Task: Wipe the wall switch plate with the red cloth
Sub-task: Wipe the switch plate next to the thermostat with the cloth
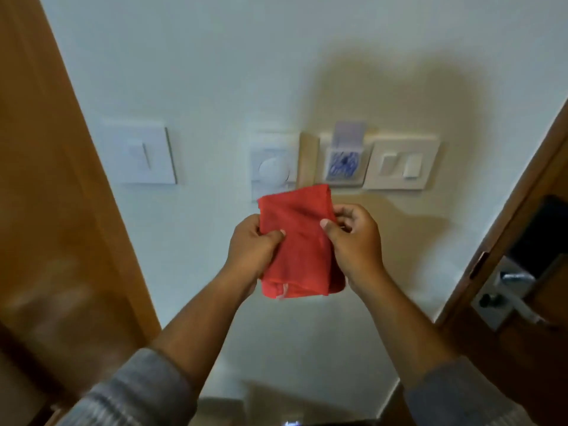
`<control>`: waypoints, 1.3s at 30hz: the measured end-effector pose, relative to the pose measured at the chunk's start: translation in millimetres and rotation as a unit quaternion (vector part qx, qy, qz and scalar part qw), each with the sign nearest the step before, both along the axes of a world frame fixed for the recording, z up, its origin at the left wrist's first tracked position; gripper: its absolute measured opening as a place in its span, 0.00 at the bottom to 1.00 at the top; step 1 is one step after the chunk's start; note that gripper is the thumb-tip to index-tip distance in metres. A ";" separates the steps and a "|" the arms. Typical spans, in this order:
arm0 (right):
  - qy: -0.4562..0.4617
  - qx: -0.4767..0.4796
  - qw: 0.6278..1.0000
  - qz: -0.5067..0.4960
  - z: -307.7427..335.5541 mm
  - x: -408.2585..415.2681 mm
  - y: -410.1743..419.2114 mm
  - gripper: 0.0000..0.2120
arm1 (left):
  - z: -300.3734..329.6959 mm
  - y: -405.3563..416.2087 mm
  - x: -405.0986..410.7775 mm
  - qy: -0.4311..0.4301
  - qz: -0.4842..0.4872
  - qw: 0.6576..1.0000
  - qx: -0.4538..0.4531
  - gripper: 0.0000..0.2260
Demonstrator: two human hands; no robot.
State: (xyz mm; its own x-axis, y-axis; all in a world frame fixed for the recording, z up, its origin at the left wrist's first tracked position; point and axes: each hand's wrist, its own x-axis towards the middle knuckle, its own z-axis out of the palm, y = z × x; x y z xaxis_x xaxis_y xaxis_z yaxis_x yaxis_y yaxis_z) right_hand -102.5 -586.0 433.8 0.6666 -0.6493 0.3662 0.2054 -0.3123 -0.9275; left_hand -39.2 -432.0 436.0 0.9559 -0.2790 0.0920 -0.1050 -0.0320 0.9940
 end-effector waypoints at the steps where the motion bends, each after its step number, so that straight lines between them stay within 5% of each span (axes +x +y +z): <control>1: -0.023 -0.011 1.000 -0.004 13.3 0.0 -15.9 0.12 | 13.7 -15.2 -1.6 -0.024 0.000 1.000 -0.001 0.07; 10: -0.185 -0.103 0.974 -0.079 48.5 4.9 -66.7 0.24 | 61.4 -75.7 -5.8 -0.196 0.034 0.980 0.005 0.11; 16: -0.183 -0.278 0.926 -0.178 44.8 33.7 -74.6 0.11 | 72.8 -91.2 15.6 -0.258 0.092 0.950 0.153 0.12; 21: -0.030 -0.445 0.830 -0.334 27.9 53.6 -70.7 0.25 | 80.2 -88.7 17.9 -0.278 0.080 0.928 0.233 0.12; 24: -0.036 -0.524 0.775 -0.351 20.4 70.3 -63.2 0.23 | 94.2 -75.9 15.7 -0.278 0.041 0.903 0.326 0.13; 27: -0.077 -0.602 0.736 -0.300 14.4 85.5 -58.7 0.23 | 124.7 -54.8 17.2 -0.366 0.125 0.829 0.405 0.18; 32: -0.107 -0.688 0.676 -0.240 26.4 92.2 -79.4 0.31 | 180.2 -33.3 42.4 -0.611 0.228 0.678 0.339 0.17; 35: -0.101 -0.753 0.615 -0.211 38.5 99.1 -93.0 0.38 | 198.2 -27.6 75.9 -0.709 0.250 0.557 0.354 0.29; 39: -0.124 -0.840 0.503 -0.162 50.5 99.9 -112.9 0.31 | 215.6 -22.3 116.5 -0.760 0.248 0.429 0.421 0.39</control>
